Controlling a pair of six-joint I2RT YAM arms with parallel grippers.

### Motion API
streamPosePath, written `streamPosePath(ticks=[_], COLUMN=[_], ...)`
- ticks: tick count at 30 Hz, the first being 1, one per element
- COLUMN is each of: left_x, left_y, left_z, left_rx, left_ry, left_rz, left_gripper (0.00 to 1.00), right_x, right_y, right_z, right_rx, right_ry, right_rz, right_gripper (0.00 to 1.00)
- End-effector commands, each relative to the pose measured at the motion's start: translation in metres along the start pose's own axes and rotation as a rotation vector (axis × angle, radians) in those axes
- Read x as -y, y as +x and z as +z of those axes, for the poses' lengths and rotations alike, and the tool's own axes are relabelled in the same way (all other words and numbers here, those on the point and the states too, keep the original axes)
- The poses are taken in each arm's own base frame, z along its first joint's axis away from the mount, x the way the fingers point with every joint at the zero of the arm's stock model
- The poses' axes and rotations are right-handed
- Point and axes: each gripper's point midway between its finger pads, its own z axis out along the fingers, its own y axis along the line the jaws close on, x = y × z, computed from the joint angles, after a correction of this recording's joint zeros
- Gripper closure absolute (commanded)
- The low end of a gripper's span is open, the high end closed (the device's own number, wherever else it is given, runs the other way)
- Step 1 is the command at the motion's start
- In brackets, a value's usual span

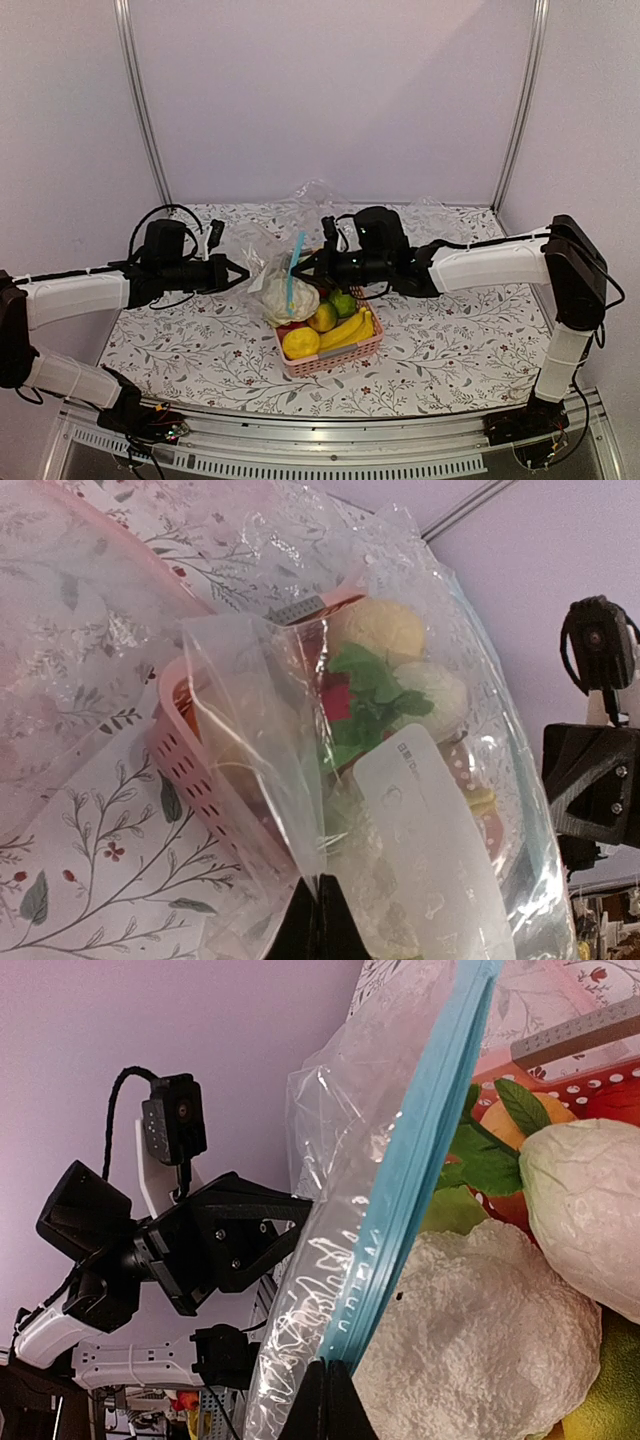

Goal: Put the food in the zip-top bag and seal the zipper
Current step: Adjust the zipper food storage bag at the center of the board.

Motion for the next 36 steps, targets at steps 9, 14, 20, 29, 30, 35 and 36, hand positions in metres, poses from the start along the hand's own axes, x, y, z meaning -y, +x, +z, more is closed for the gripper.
streamPosePath(ticks=[9,14,20,29,30,35,36], left_x=[-0.038,-0.043,-0.051,-0.037,-0.035,-0.033,-0.03], left_y=[0.016,0.018,0.026,0.028,0.029,0.033,0.028], left_z=[-0.004,0.003,0.01,0.016,0.016,0.018,0.019], left_rx=[-0.072,-0.085,-0.116,-0.113,-0.115,-0.126,-0.105], left_ry=[-0.182,-0.191,-0.211,-0.147,-0.143,-0.136,-0.124], left_rz=[0.122,0.125,0.126,0.165,0.167,0.172,0.183], left_gripper=[1.0,1.0,1.0,1.0,1.0,1.0,1.0], right_x=[0.004,0.028,0.039,0.038,0.04,0.042,0.042], right_y=[-0.007,-0.001,-0.004,-0.017,-0.019,-0.031,-0.033], right_z=[-0.043,-0.038,-0.029,-0.007,-0.005,0.004,0.006], right_rx=[0.077,0.058,0.052,0.06,0.068,0.103,0.104], right_ry=[0.109,0.178,0.233,0.246,0.253,0.263,0.26], right_rz=[-0.103,-0.067,-0.075,-0.064,-0.051,0.0,0.003], right_gripper=[0.88,0.8,0.71,0.62,0.62,0.62,0.62])
